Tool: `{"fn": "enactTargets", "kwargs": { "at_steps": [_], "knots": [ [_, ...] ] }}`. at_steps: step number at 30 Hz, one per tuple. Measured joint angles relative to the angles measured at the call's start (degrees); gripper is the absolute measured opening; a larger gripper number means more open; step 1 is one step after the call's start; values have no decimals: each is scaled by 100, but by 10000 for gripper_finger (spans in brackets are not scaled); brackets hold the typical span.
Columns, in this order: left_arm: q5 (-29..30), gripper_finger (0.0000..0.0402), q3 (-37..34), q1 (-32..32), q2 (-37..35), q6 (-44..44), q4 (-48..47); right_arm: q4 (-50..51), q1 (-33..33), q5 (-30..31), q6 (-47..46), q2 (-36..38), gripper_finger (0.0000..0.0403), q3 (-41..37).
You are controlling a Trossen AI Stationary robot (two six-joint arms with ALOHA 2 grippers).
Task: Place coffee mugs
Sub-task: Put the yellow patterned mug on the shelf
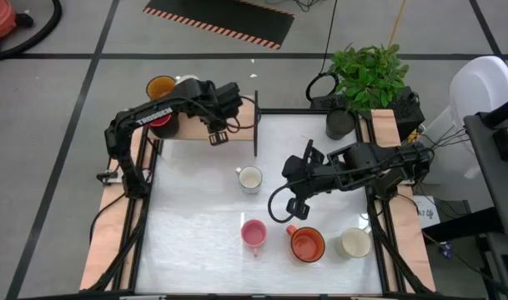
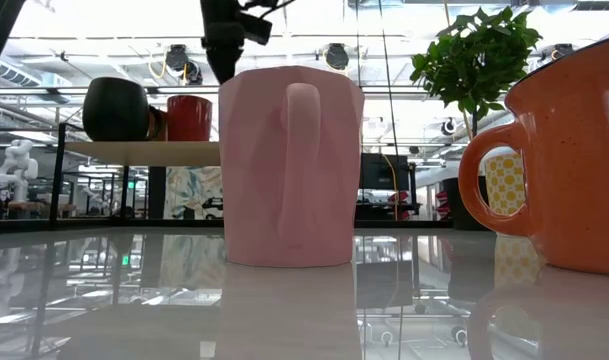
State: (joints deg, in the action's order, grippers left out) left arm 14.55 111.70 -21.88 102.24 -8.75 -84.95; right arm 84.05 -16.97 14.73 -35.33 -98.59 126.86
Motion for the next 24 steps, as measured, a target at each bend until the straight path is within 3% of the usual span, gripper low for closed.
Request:
{"fn": "enactTargets", "kwargs": {
  "at_steps": [5,10,17,24],
  "knots": [
    [-375,122,0,383,-11,142,1,618,0,47,37,0,0,-21],
    [-527,122,0,754,-9,436,-8,587,138,166,-169,386,0,-727],
    [-511,122,0,1057,-318,1016,-106,592,320,-166,-1376,1608,19,-2769],
    [-498,122,2,1121,-1002,1439,241,197,634,-1056,-2083,2758,86,-4967]
  ]
}}
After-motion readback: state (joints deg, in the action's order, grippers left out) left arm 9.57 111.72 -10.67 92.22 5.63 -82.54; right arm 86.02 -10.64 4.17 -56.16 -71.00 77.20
